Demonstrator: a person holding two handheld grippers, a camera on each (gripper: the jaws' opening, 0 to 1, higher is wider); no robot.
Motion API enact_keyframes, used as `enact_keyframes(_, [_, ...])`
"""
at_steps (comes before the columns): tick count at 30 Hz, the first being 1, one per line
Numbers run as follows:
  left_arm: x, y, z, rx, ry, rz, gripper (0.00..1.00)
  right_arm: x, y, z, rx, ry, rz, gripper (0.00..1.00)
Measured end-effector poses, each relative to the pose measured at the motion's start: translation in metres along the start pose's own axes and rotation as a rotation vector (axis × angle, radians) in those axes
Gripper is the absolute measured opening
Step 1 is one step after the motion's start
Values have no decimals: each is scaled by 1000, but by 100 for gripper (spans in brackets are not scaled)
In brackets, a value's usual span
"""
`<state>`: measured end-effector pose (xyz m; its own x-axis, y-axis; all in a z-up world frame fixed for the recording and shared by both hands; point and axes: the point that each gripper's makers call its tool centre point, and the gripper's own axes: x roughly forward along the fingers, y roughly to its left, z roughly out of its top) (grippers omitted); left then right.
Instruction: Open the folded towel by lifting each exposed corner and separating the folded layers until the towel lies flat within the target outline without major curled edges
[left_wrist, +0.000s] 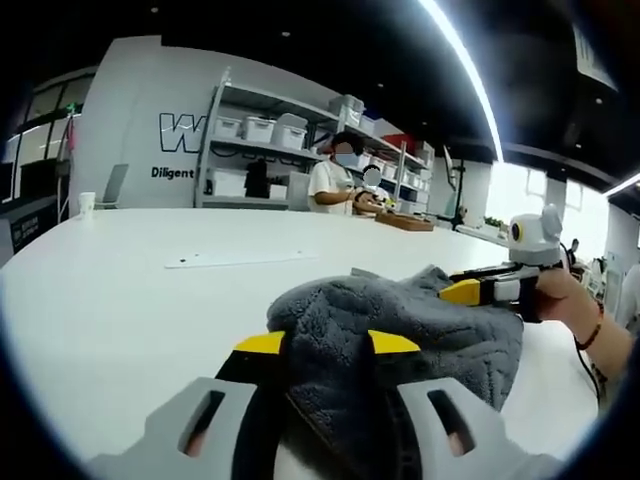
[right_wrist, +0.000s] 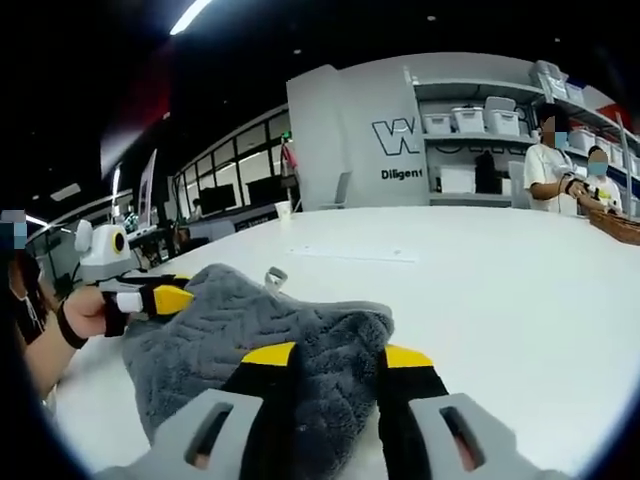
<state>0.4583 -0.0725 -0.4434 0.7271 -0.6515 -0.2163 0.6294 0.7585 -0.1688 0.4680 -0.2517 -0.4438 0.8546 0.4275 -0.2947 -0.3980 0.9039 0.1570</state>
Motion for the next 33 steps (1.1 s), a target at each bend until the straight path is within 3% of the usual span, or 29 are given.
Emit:
enact_keyframes(12, [-4,8,2,0,-40,20,6,-3,5,0,-19,-31,-13,12])
enact_keyframes(15, [-4,7,3,2,-44,19,5,-6,3,1,39,-46,-17,9])
enact_keyframes(20, [-7,5,8,47,-56,23,3,-5,2,2,15,-43,-17,8])
enact_keyframes(33, [-11,4,10,48,-58,26,1,-12,8,9,57,-81,-18,2])
